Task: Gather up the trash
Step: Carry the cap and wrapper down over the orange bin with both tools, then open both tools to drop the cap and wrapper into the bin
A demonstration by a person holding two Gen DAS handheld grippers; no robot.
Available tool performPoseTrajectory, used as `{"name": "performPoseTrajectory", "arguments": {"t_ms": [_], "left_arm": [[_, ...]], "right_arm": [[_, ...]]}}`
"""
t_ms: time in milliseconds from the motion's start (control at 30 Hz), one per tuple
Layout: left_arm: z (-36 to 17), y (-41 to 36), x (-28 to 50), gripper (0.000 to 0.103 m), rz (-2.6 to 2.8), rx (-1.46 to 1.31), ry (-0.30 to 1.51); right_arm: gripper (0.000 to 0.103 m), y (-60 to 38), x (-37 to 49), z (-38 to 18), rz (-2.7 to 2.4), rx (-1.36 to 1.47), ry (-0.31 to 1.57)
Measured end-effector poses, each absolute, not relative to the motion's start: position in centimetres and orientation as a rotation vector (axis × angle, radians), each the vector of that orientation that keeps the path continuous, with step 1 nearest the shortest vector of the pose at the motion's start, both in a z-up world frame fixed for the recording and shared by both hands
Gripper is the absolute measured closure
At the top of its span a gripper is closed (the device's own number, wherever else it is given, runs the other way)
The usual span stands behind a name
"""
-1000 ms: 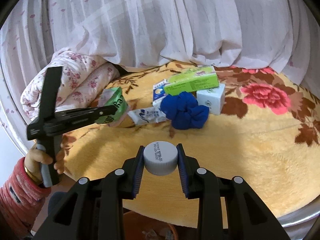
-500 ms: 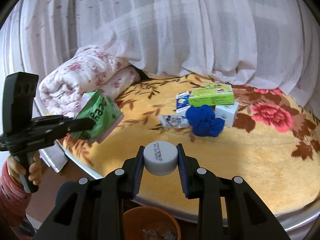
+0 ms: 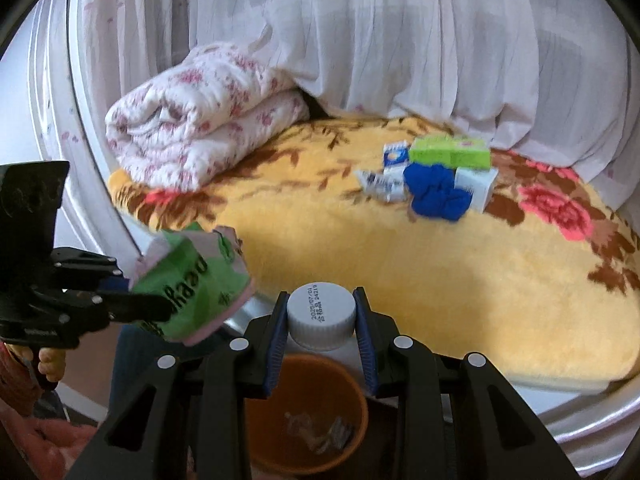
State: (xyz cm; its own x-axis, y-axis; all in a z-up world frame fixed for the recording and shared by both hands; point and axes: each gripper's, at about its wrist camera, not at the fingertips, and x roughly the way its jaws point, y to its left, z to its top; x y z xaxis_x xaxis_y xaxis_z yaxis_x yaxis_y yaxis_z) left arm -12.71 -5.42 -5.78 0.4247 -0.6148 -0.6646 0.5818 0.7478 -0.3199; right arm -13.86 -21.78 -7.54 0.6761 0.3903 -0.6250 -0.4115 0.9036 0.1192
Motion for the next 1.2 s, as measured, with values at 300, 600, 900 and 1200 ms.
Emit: {"name": "performPoseTrajectory", "arguments": {"t_ms": [300,600,900,1200], "left_arm": [[-12.6,-6.0,-11.7,0.088,-0.737,-0.086,1.031],[-18.7,-5.7,-9.9,0.088,-0.684,-0.14,1.193],[-22.8,-5.9,-8.6,0.087,-0.633,-0.191,1.321],[-23.5,-5.3,-7.4,0.031,-0.51,-0.21,1.344]], "right_arm": [[0.071,-20.2,-13.7,-13.4,0.481,-0.046,0.88],[0.071,-19.2,-12.1,-19.8,0.491,-0.052,1.072],[0.071,-18.9,-10.9,-23.3,0.502,-0.038,1.179],[0.039,-19.4,-10.0,-23.8,0.479,0.004,1.197]]}}
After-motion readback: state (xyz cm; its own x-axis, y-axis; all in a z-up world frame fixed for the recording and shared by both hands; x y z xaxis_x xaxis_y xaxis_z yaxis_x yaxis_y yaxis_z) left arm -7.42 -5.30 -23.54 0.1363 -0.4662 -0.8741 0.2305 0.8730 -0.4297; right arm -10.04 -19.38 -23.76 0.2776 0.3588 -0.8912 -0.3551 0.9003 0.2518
